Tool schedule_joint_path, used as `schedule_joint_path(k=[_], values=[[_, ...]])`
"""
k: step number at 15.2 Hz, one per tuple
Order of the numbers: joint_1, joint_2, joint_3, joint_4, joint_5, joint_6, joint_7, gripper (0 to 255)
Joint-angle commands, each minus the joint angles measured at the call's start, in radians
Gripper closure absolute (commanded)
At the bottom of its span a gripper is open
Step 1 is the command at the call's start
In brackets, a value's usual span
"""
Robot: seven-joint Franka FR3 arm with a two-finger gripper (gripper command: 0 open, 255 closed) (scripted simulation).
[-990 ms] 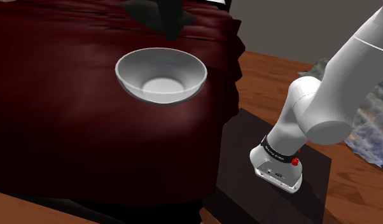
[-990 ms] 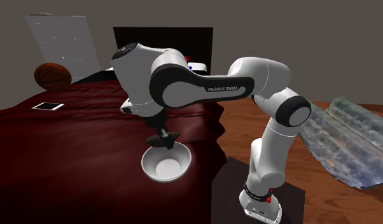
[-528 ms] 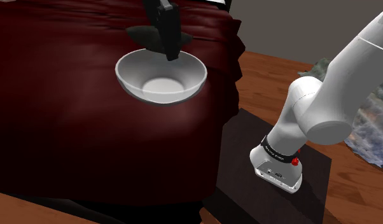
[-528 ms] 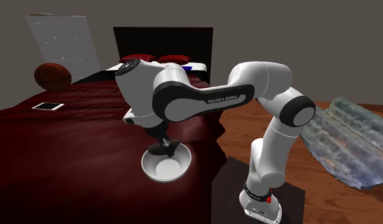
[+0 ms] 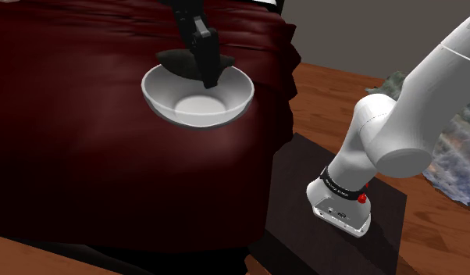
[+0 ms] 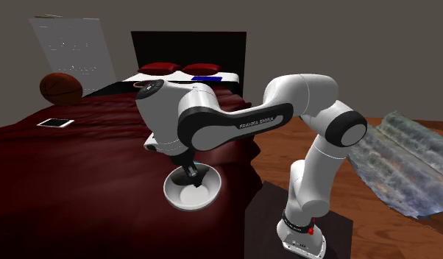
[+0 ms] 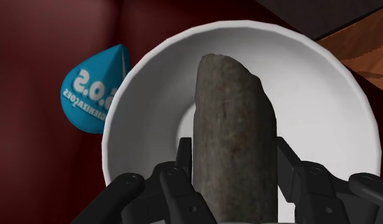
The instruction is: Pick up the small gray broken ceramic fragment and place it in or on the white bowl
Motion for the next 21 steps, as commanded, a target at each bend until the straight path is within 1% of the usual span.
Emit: schedule_joint_path(k=[1,3,4,9,13,21], values=[[0.000,0.000,0.000,0.000,0.000,0.001,0.000,255],[0.000,0.000,0.000,0.000,0.000,0.001,0.000,255],[0.000,0.000,0.000,0.000,0.000,0.001,0.000,0],[0.000,0.000,0.000,0.000,0.000,0.001,0.000,0],[0.010,0.083,0.022,0.214,-0.024,-0.140,0.019,0],[0.010,0.083,0.022,0.214,-0.024,-0.140,0.019,0]])
